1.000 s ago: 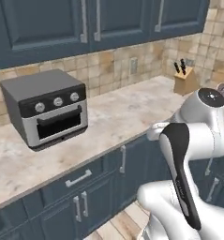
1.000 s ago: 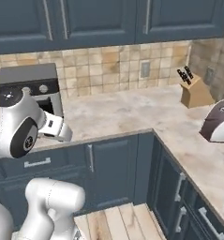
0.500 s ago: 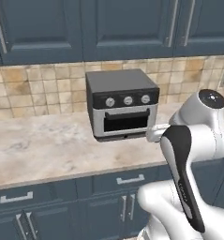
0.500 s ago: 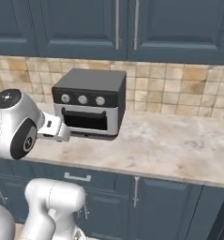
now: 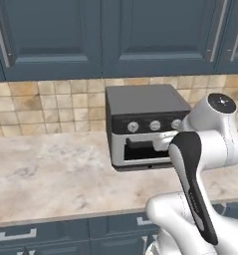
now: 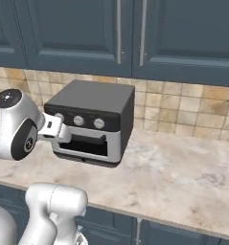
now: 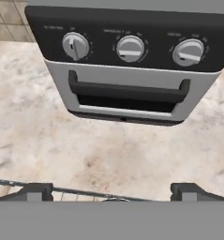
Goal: Navigate to the toaster oven.
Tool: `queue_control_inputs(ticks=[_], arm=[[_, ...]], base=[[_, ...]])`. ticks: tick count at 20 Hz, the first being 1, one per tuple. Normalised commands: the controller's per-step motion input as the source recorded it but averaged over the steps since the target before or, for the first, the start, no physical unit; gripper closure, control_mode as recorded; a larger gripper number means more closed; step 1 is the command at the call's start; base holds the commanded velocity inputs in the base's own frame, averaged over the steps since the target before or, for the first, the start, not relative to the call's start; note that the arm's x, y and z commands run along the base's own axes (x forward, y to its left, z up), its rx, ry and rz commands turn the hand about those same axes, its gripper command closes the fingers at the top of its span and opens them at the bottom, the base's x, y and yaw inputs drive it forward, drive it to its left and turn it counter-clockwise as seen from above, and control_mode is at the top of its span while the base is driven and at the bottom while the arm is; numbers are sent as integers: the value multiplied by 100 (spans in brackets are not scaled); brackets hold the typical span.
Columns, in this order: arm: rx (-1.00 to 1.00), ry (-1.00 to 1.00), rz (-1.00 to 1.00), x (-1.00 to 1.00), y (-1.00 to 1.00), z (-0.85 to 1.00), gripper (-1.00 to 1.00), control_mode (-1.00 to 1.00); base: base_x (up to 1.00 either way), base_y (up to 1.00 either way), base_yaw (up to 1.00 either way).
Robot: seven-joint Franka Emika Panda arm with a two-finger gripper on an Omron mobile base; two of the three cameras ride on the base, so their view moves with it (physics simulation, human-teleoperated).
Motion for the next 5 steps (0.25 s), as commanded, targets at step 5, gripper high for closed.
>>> queue_control_inputs(ticks=[5], arm=[[0,0,0,0,0,0,-100,100]], base=[[100,-14,-22]])
